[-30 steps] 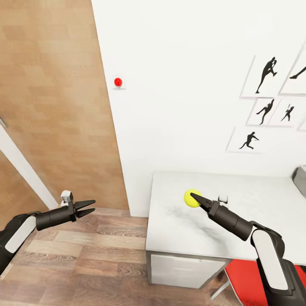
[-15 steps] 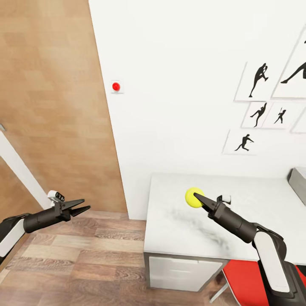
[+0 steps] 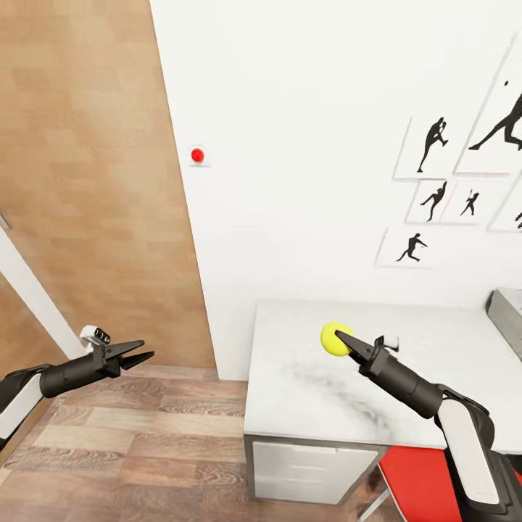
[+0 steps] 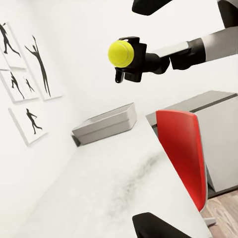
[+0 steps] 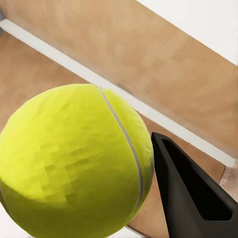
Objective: Put all the toys in the child's room - the three board games (two on the bed and one on the table), the two jigsaw puzzles on the table, and the tennis ball on the table - inside the toy box on the table in the child's room.
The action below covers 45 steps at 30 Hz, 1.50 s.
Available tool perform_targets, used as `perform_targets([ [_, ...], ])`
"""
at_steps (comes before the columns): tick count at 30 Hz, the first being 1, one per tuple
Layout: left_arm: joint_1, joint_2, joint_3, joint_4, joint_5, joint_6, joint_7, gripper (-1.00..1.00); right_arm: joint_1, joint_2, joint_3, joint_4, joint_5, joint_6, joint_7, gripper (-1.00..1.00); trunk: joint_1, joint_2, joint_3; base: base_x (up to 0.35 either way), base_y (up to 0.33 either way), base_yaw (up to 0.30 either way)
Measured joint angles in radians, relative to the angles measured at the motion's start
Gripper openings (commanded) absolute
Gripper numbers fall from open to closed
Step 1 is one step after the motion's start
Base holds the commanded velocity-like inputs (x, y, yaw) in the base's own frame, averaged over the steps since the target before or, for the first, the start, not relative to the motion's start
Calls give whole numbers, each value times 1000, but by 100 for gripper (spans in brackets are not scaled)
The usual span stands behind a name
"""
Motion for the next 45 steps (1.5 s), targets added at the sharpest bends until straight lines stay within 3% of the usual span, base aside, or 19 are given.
perform_targets([
  [14, 0, -1, -1, 0, 1, 0, 0, 100, 0, -1, -3, 0, 2, 0, 0, -100, 0, 0, 21, 0, 0, -181],
  [20, 0, -1, -4, 0, 1, 0, 0, 100, 2, -1, -27, 0, 2, 0, 1, -100, 0, 0, 29, 0, 0, -202],
  [29, 0, -2, -4, 0, 0, -2, 0, 100, 15, -1, -33, 1, 2, 0, -1, -100, 0, 0, 42, 0, -15, -205],
  [45, 1, -1, -3, 0, 1, -3, 0, 100, 15, -1, -33, 2, 4, 0, -2, -100, 0, 0, 54, 0, -279, -110],
])
